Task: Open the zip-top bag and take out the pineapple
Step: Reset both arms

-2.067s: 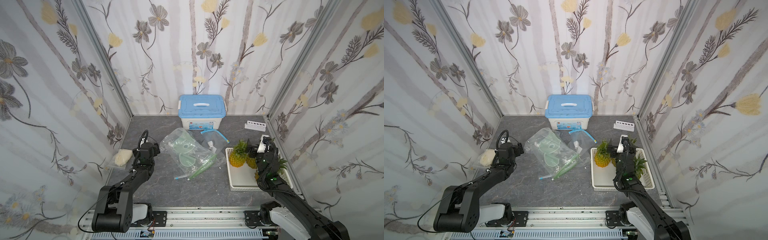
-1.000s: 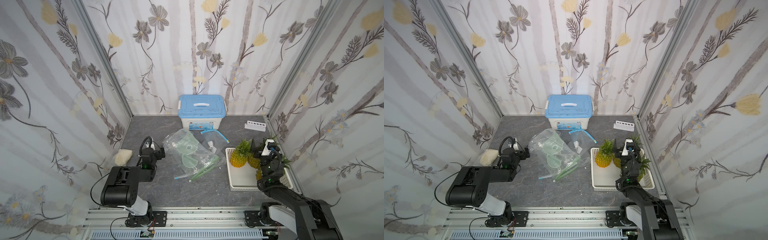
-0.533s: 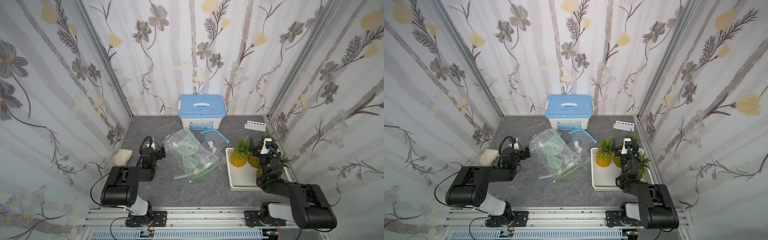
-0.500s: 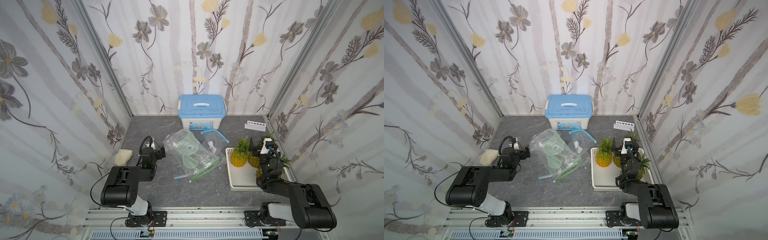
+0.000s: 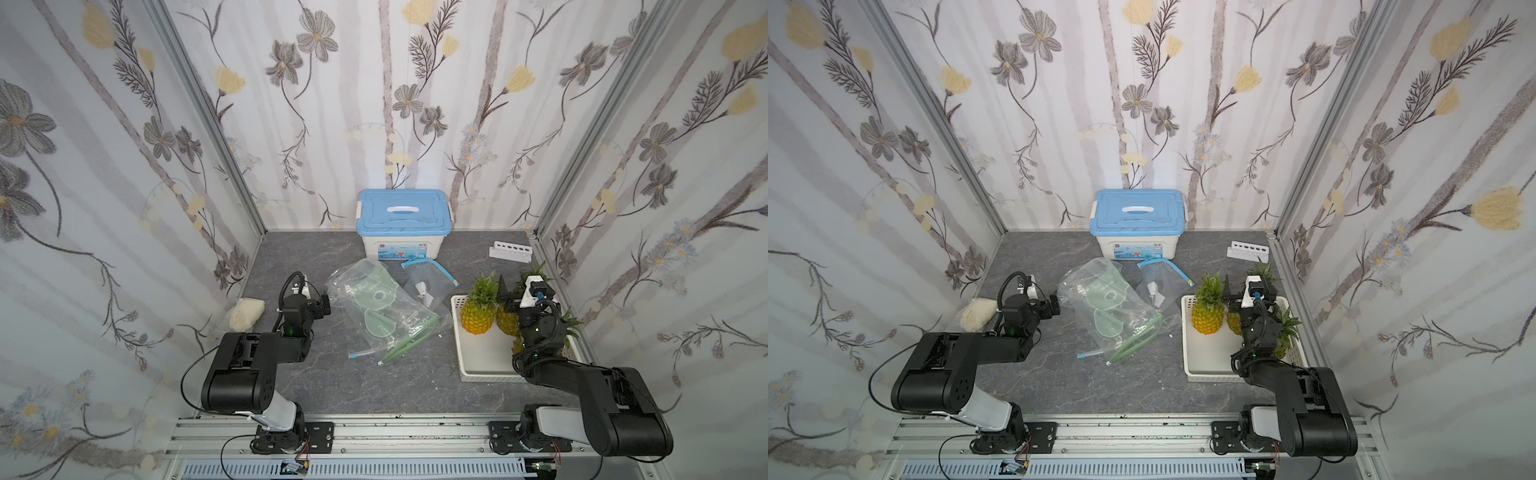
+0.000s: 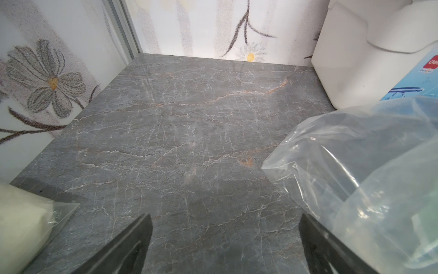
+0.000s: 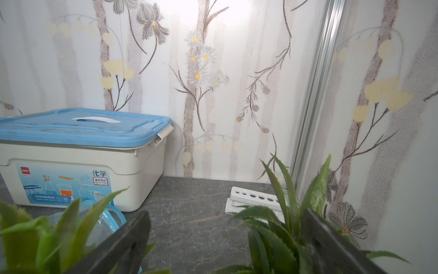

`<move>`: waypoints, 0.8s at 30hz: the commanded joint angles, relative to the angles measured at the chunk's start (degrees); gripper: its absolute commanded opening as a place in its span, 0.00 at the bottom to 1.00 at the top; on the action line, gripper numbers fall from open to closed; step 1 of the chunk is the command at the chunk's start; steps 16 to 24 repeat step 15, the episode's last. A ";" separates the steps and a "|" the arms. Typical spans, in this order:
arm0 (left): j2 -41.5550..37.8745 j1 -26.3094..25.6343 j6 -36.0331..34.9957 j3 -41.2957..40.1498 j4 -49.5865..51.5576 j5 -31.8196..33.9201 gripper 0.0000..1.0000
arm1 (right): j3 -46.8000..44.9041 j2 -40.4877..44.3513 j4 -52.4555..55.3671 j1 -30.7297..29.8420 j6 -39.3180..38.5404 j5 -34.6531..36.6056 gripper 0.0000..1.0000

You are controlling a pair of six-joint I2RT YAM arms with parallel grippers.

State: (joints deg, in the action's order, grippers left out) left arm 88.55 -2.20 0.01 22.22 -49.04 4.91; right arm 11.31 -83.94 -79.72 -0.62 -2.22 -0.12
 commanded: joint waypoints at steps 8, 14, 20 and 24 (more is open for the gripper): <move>0.33 1.10 0.29 1.01 0.29 -1.87 1.00 | 0.05 -0.51 7.96 0.01 1.38 -1.11 1.00; 0.35 1.78 0.60 1.16 0.48 -2.63 1.00 | 0.08 -0.51 7.92 0.01 1.40 -1.11 1.00; 0.37 1.69 0.53 1.19 0.55 -2.61 1.00 | 0.05 -0.52 7.96 -0.02 1.35 -1.11 1.00; 0.37 1.69 0.53 1.19 0.55 -2.61 1.00 | 0.05 -0.52 7.96 -0.02 1.35 -1.11 1.00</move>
